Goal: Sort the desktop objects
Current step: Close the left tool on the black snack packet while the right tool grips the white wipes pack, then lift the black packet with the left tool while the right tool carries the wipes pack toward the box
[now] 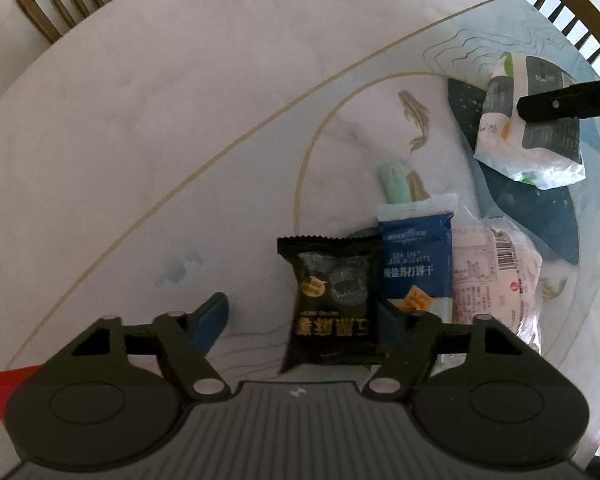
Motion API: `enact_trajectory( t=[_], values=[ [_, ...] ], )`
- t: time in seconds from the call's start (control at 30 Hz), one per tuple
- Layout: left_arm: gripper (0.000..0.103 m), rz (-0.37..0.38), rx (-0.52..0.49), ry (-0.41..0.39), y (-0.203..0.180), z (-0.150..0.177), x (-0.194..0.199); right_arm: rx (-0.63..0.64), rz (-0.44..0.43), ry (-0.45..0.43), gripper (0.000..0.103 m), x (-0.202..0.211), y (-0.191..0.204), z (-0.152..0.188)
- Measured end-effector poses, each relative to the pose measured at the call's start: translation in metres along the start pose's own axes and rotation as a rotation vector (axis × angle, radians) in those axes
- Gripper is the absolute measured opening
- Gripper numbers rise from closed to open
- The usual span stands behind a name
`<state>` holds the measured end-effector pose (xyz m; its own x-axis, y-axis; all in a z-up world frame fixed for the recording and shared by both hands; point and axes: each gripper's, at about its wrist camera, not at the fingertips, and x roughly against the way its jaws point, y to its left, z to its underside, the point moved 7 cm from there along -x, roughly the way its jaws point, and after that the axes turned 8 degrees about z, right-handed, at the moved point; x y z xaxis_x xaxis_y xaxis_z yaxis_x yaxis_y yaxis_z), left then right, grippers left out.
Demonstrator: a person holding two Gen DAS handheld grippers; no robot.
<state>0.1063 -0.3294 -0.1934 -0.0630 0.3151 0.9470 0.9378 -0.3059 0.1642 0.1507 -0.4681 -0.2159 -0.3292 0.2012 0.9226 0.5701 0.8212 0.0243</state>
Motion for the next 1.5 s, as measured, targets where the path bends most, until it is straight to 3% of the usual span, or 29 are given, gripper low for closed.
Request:
enact_trajectory(
  t=[0.27,0.37,0.47,0.5,0.67,0.8,1.1,1.5],
  values=[
    [0.069,-0.005,-0.015,-0.017,-0.002,-0.002,0.002,-0.002,0.011,0.013,0.084,-0.008,-0.001,0.004],
    [0.059,-0.005,-0.025,-0.024,-0.005,-0.002,0.004,-0.006,0.014,0.011,0.084,-0.009,-0.001,0.005],
    [0.040,-0.007,-0.030,-0.033,-0.007,-0.003,0.007,0.003,0.022,0.003,0.081,-0.008,0.000,0.005],
    [0.035,-0.008,-0.026,-0.035,-0.005,-0.003,0.008,0.004,0.016,-0.001,0.069,-0.006,0.001,0.005],
    [0.034,-0.032,-0.021,-0.044,-0.005,0.001,0.012,0.003,0.005,-0.006,0.054,0.000,0.002,0.004],
    [0.034,-0.027,-0.009,-0.066,-0.003,0.002,0.022,0.003,-0.015,-0.017,0.032,0.010,0.002,0.003],
    [0.034,-0.011,0.005,-0.113,-0.006,0.007,0.042,0.014,-0.058,-0.037,0.023,0.041,0.006,0.010],
    [0.034,0.002,0.005,-0.171,-0.023,0.031,0.083,0.079,-0.152,-0.055,0.023,0.099,0.016,0.036]
  ],
)
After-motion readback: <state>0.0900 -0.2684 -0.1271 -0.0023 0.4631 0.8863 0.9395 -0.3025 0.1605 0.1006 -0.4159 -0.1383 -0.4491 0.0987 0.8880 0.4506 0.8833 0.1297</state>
